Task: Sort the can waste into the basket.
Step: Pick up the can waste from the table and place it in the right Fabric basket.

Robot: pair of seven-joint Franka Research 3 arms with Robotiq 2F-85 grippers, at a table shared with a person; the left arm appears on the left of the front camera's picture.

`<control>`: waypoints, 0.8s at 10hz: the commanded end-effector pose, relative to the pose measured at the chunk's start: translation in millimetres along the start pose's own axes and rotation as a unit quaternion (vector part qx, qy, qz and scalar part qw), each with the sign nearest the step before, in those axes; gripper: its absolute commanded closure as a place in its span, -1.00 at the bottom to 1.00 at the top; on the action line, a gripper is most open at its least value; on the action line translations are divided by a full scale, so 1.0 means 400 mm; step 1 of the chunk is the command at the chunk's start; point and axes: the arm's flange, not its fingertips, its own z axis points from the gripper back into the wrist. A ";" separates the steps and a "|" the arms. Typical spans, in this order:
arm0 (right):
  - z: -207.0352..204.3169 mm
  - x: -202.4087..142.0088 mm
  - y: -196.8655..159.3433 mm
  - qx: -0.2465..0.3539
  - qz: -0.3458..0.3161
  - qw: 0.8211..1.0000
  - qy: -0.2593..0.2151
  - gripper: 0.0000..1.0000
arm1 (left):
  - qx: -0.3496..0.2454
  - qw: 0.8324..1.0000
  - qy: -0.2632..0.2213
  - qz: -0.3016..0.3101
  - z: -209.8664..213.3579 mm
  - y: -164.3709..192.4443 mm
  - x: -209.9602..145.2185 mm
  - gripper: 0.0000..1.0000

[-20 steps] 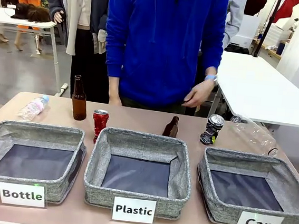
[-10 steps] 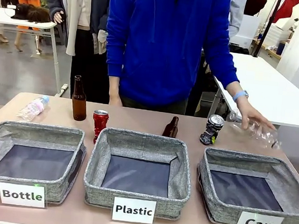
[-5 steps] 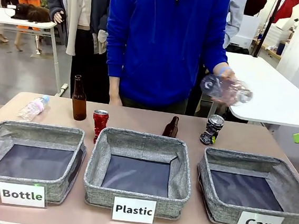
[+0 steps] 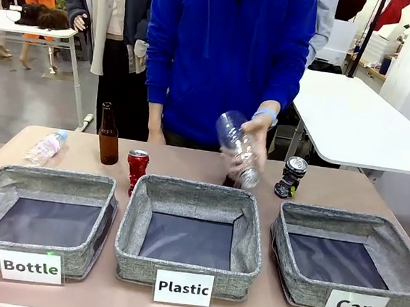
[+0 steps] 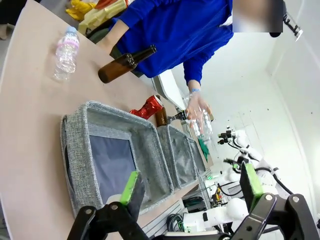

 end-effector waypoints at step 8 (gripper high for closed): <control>-0.005 -0.018 -0.023 0.003 0.034 0.997 -0.070 -1.00 | -0.010 1.000 -0.004 -0.014 -0.001 0.000 -0.003 -1.00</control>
